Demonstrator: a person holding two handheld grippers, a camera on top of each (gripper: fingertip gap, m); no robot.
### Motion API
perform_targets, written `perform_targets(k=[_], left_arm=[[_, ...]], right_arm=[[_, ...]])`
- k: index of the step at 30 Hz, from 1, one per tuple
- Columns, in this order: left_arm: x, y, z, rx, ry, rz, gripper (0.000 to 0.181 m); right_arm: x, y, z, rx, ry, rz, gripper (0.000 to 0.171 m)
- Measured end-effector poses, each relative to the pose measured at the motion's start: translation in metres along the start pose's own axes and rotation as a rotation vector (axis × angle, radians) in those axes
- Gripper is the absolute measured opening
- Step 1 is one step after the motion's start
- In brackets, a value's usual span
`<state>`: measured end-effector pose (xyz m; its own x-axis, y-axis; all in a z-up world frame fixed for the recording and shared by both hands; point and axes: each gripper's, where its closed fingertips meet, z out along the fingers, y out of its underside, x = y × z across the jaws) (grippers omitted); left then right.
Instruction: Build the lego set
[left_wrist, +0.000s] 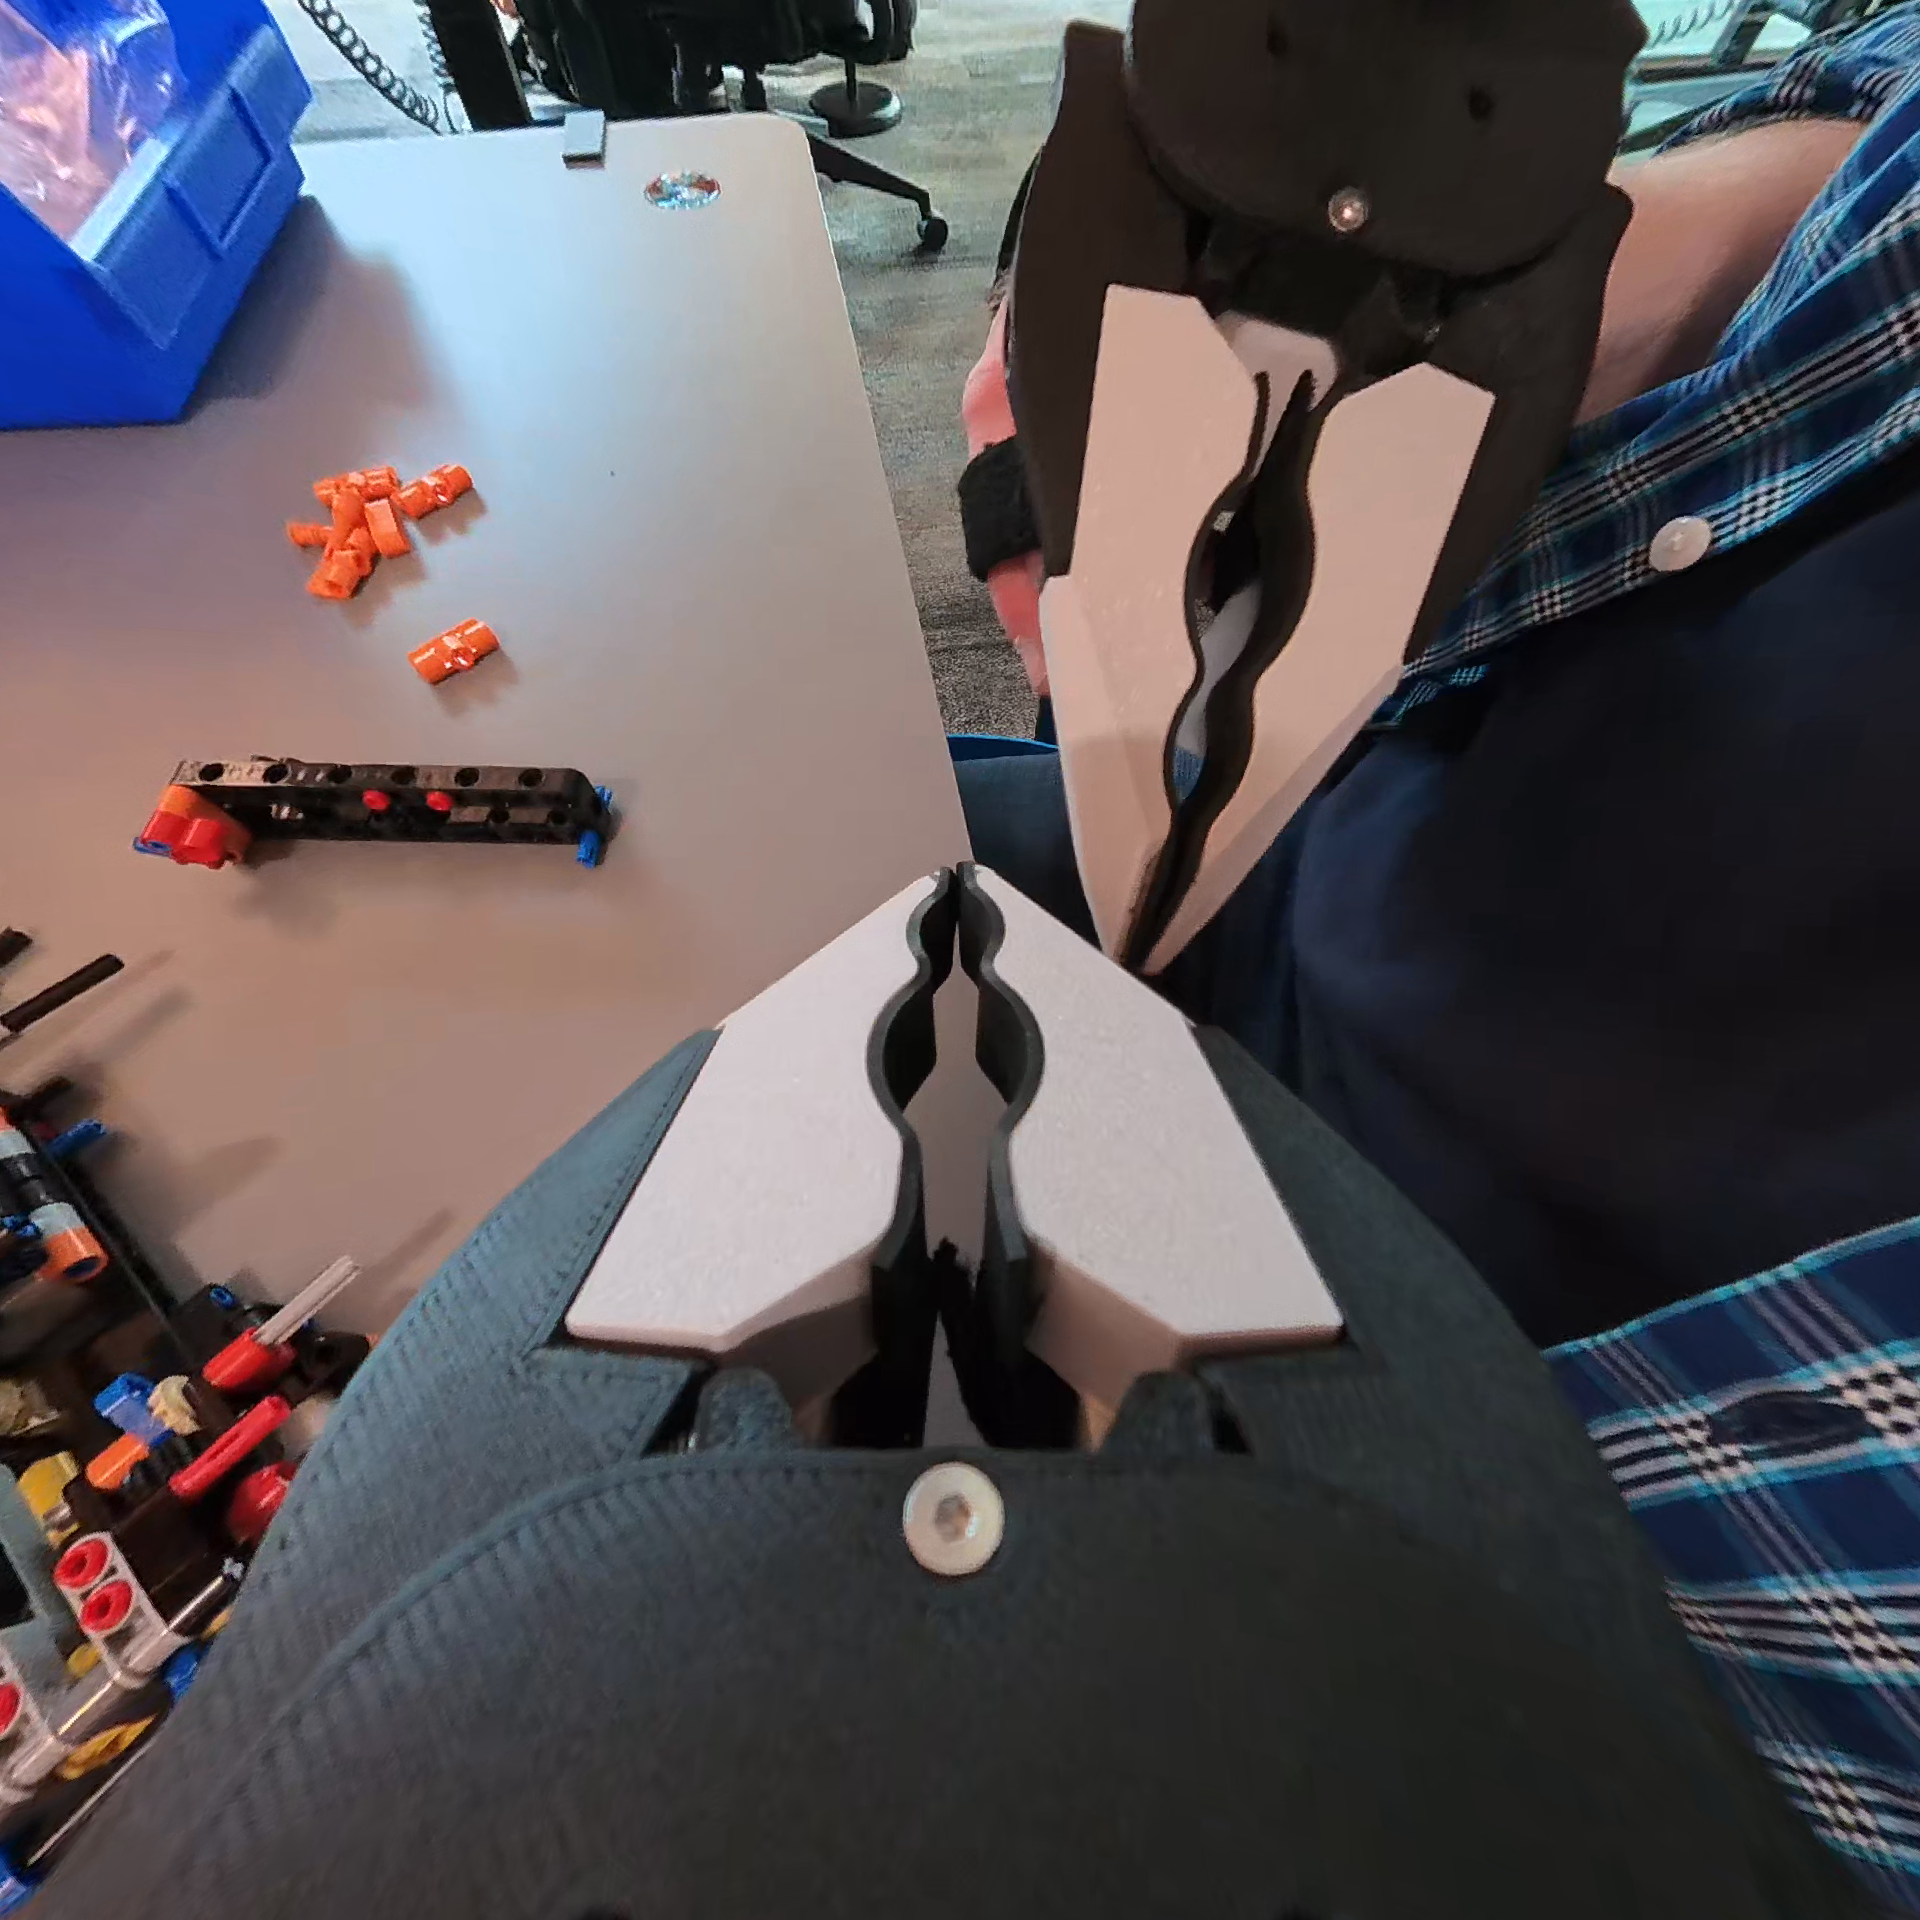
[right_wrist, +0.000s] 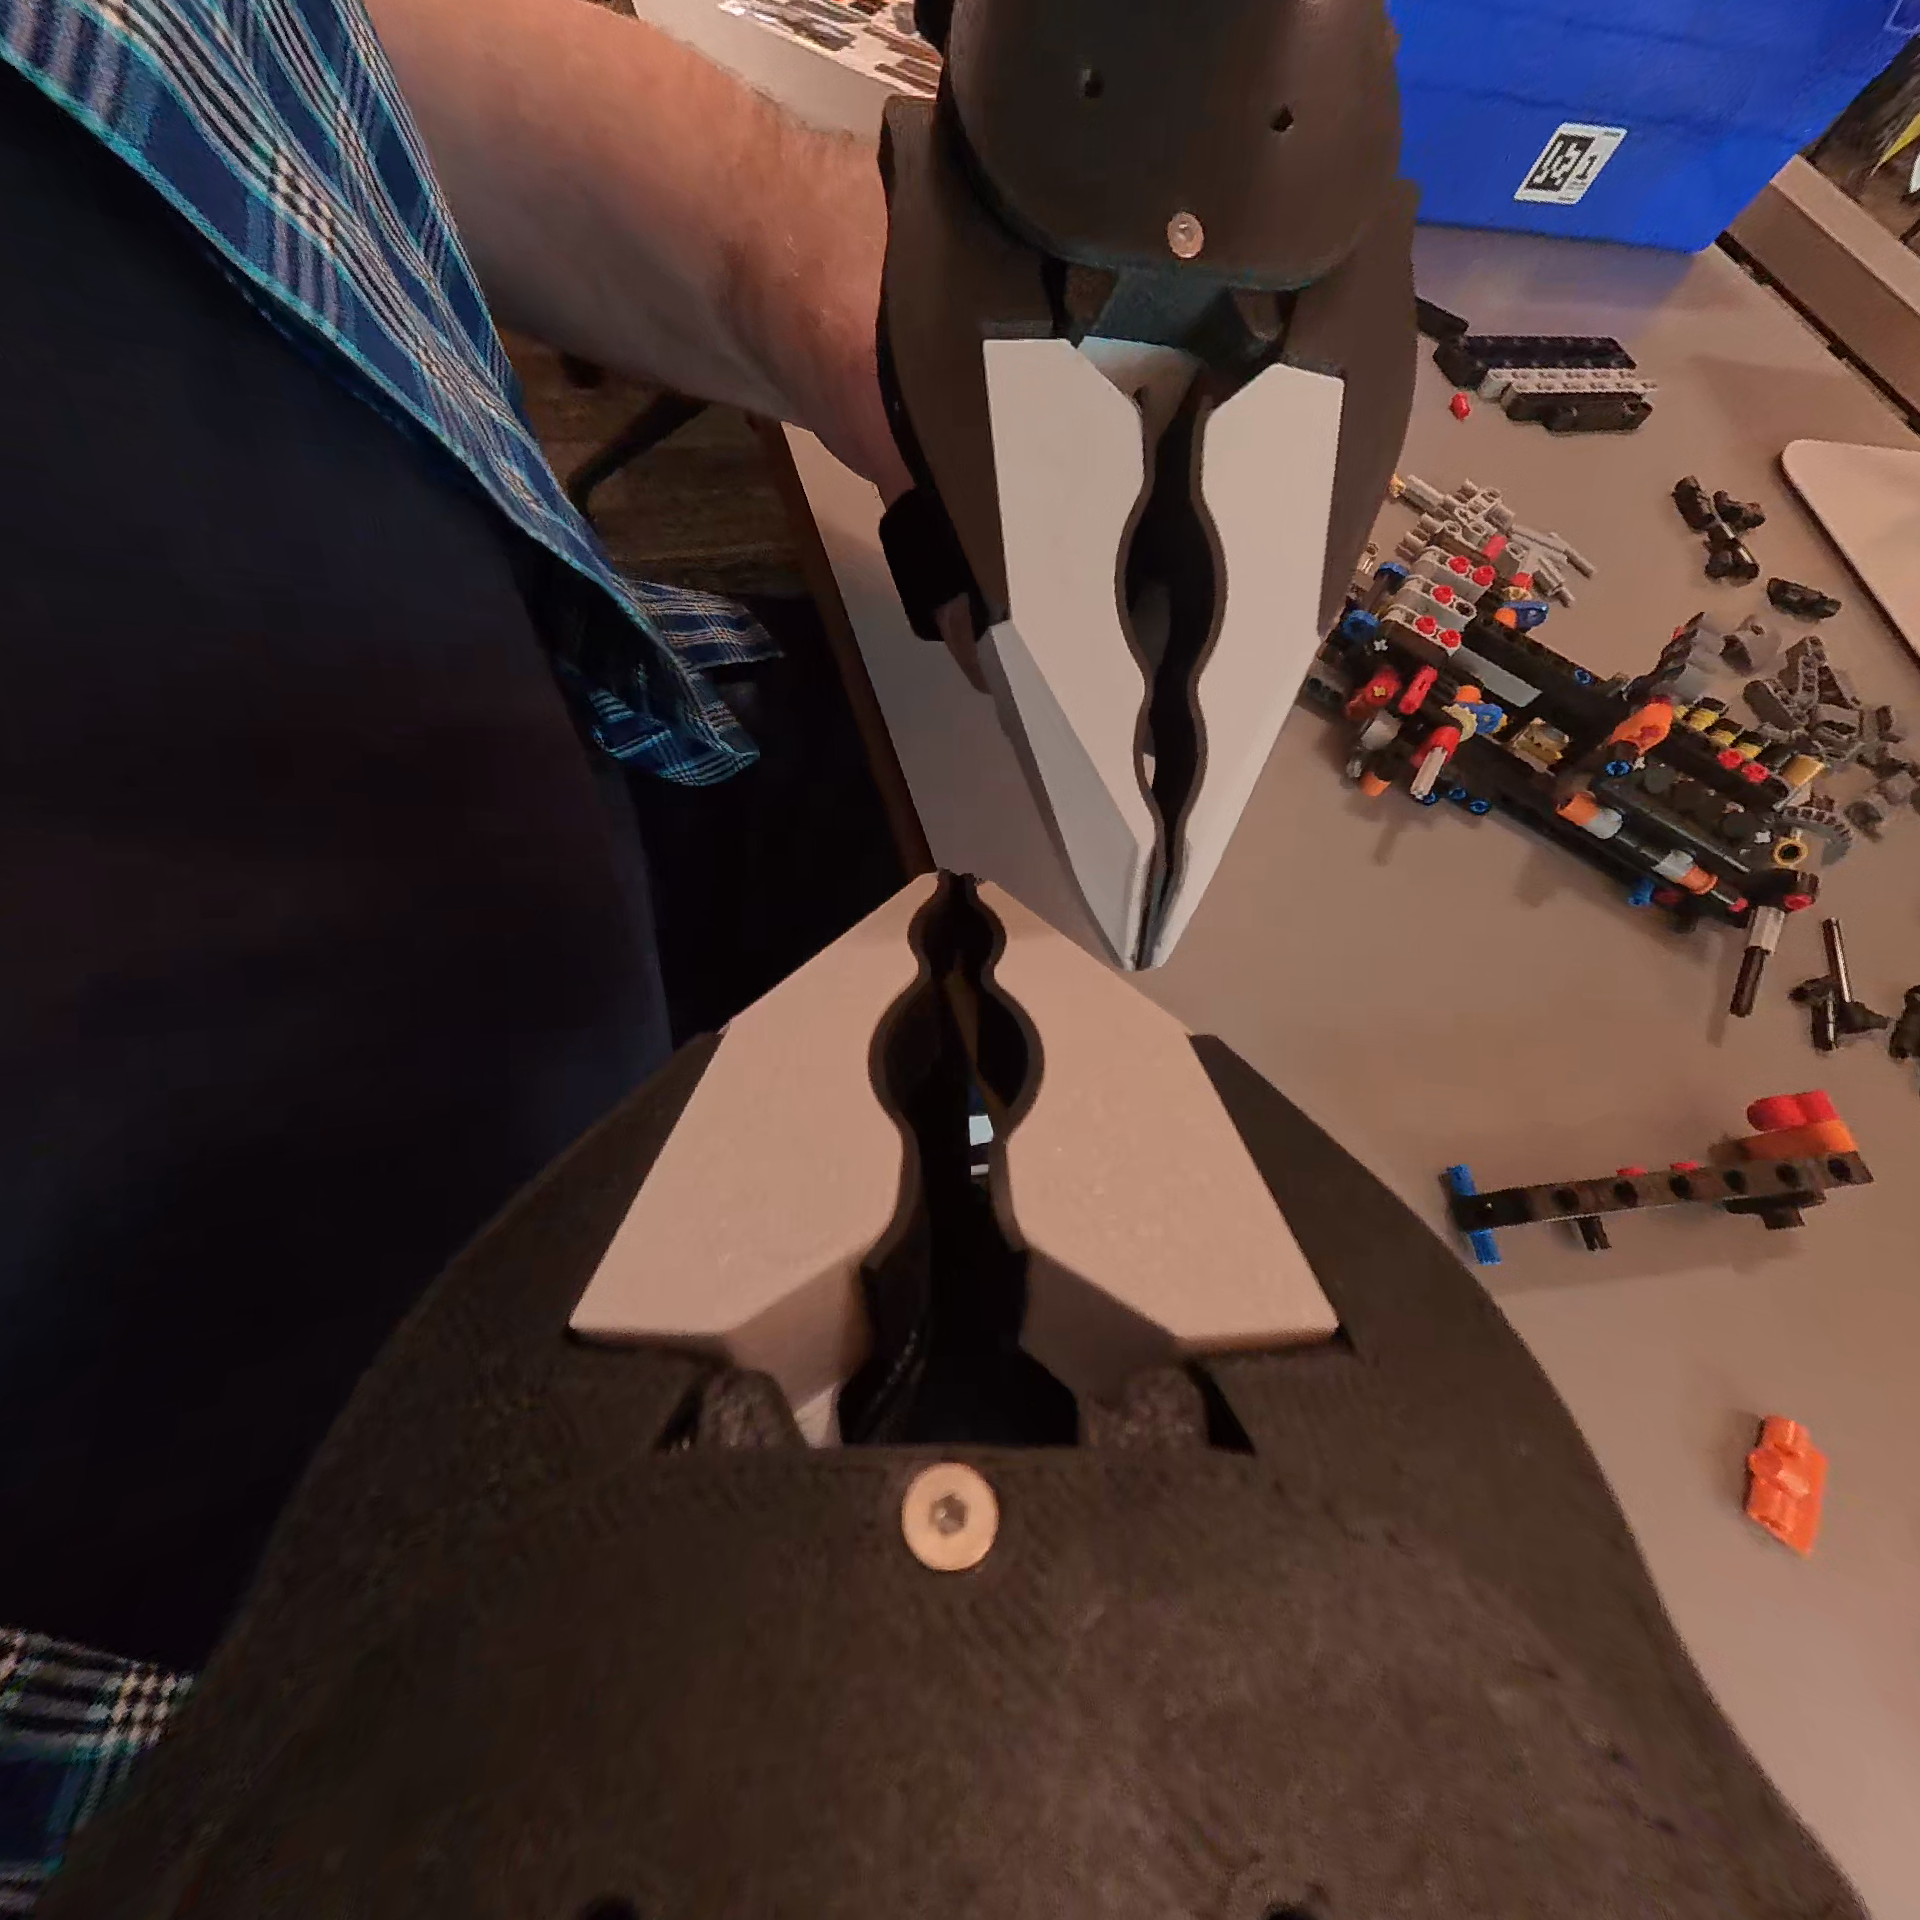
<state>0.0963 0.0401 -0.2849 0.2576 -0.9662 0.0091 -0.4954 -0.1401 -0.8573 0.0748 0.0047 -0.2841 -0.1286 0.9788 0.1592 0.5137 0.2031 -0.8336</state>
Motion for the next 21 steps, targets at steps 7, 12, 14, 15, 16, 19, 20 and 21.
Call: perform_targets(k=[7,12,14,15,16,19,20,21], left_arm=[[-0.001,0.001,0.0,0.001,-0.012,-0.007,0.0],[-0.005,0.001,-0.001,0.004,-0.023,-0.017,0.0],[-0.008,0.001,-0.002,0.008,-0.03,-0.027,0.0],[-0.009,0.002,-0.002,0.009,-0.034,-0.032,0.0],[-0.01,0.002,-0.003,0.01,-0.037,-0.037,0.0],[-0.013,0.003,-0.004,0.018,-0.045,-0.049,0.0],[-0.013,0.004,-0.004,0.021,-0.048,-0.053,0.0],[-0.014,0.005,-0.005,0.022,-0.051,-0.056,0.0]], right_arm=[[-0.002,-0.001,0.003,-0.002,-0.013,-0.011,0.0],[0.003,0.001,0.004,0.004,-0.017,0.004,0.0],[0.004,0.001,0.004,0.01,-0.02,0.011,0.0],[0.005,0.001,0.003,0.014,-0.022,0.013,0.0],[0.005,0.001,0.003,0.018,-0.025,0.015,0.0],[0.007,0.0,0.004,0.03,-0.036,0.021,0.0],[0.008,0.0,0.005,0.032,-0.039,0.021,0.0],[0.008,-0.001,0.005,0.035,-0.044,0.02,0.0]])
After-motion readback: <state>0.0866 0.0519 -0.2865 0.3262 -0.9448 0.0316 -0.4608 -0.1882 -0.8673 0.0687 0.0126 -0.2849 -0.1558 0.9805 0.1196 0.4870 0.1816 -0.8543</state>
